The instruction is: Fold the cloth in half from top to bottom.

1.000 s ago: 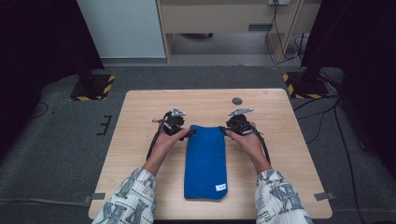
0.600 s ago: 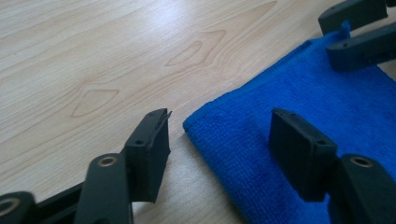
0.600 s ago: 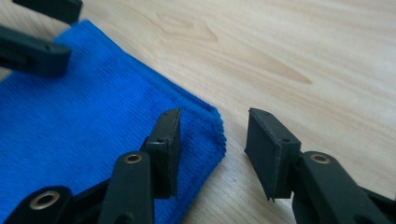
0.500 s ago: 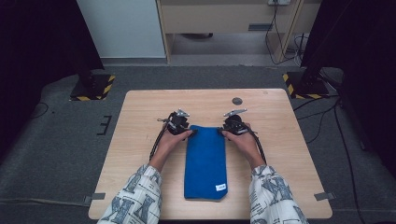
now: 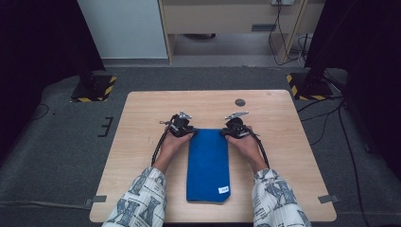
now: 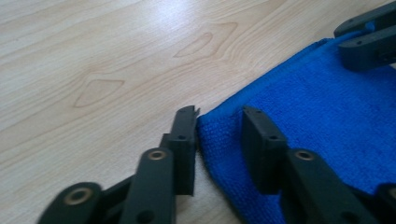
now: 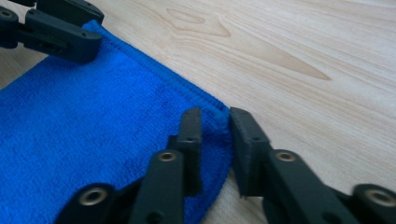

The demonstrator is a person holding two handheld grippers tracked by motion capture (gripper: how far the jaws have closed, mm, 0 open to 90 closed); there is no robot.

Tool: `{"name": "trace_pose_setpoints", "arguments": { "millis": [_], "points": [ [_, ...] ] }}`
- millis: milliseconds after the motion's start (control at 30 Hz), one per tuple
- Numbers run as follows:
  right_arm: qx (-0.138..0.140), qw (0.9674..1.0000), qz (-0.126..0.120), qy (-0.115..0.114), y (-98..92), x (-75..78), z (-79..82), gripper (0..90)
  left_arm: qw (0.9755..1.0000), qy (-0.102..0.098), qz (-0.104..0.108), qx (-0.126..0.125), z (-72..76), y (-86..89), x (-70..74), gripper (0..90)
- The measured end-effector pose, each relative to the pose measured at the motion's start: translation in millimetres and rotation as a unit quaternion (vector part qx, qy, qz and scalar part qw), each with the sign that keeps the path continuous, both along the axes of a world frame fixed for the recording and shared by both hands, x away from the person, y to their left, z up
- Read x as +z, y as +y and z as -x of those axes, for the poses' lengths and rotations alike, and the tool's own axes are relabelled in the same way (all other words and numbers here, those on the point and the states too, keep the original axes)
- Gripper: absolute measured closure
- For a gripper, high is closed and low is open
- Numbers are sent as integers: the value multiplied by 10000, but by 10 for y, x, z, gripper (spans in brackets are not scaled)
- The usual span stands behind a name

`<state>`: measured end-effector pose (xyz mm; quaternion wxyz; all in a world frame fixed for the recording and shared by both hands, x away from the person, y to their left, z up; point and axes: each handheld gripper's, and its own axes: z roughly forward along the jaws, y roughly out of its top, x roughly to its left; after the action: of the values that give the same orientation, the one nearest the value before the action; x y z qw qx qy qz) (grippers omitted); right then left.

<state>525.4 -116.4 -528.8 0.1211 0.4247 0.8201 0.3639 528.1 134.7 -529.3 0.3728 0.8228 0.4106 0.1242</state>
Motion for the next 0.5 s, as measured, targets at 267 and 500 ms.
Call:
{"name": "trace_pose_setpoints", "arguments": {
  "millis": [267,500],
  "points": [
    [78,10000,56,-2,21,10,17,872,9999,42,98,-48,46,-19,-10,826],
    [101,9999,47,-23,-5,76,51,879,9999,-47,60,-110,80,-62,53,862]
  ]
}}
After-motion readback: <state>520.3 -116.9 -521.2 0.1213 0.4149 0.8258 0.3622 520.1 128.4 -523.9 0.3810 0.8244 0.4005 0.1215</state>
